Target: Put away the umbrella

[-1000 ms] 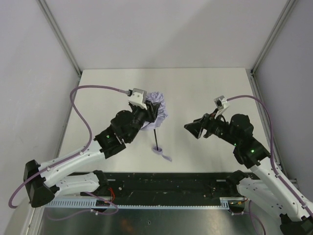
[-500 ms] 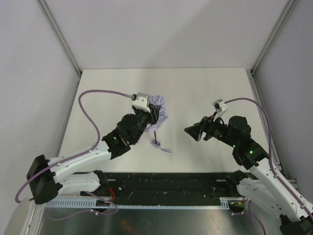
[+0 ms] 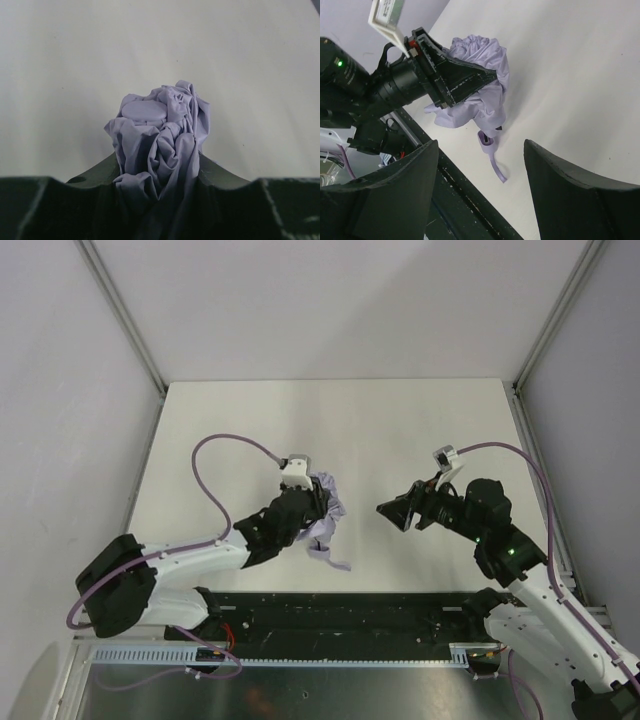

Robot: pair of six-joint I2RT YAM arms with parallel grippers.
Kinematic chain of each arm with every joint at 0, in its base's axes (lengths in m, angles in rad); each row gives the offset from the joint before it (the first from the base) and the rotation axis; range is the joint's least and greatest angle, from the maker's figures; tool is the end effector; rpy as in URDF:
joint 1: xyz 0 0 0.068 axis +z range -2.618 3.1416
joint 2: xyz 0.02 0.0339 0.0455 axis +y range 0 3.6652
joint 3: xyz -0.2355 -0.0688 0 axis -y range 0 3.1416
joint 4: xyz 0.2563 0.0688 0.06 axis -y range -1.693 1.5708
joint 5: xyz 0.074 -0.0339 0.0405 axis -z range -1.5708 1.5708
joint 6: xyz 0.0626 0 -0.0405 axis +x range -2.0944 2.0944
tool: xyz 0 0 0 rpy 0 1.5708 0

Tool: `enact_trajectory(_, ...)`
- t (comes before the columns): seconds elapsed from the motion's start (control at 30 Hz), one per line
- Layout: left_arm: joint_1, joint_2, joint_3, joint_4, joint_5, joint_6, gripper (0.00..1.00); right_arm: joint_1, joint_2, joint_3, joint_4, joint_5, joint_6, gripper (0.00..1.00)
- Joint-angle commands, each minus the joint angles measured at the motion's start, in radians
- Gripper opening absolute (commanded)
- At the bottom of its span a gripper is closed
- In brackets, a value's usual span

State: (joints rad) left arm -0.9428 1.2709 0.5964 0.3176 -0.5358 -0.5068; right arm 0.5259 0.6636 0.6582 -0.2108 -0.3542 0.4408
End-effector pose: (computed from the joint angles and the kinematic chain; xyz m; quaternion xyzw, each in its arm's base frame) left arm 0.2067 -0.2303 0.1806 0.0239 0.8060 -0.2019 0.5559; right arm 0.1800 0.1296 0.2887 -0.1429 0.7617 0.4083 0.4824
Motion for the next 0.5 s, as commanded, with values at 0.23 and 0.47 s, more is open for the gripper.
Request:
enact_trajectory(0.23, 0.093, 0.05, 0.219, -0.541, 0.162, -0.172, 0.0, -0.032, -0.021, 0.0, 0.027, -0.05, 0.017, 0.73)
enact_trajectory(0.47, 0.044, -0.144, 0.188, -0.332, -0.165, 0.043, 0.0, -0.035, -0.01, 0.0, 0.019, -0.061, 0.017, 0.73)
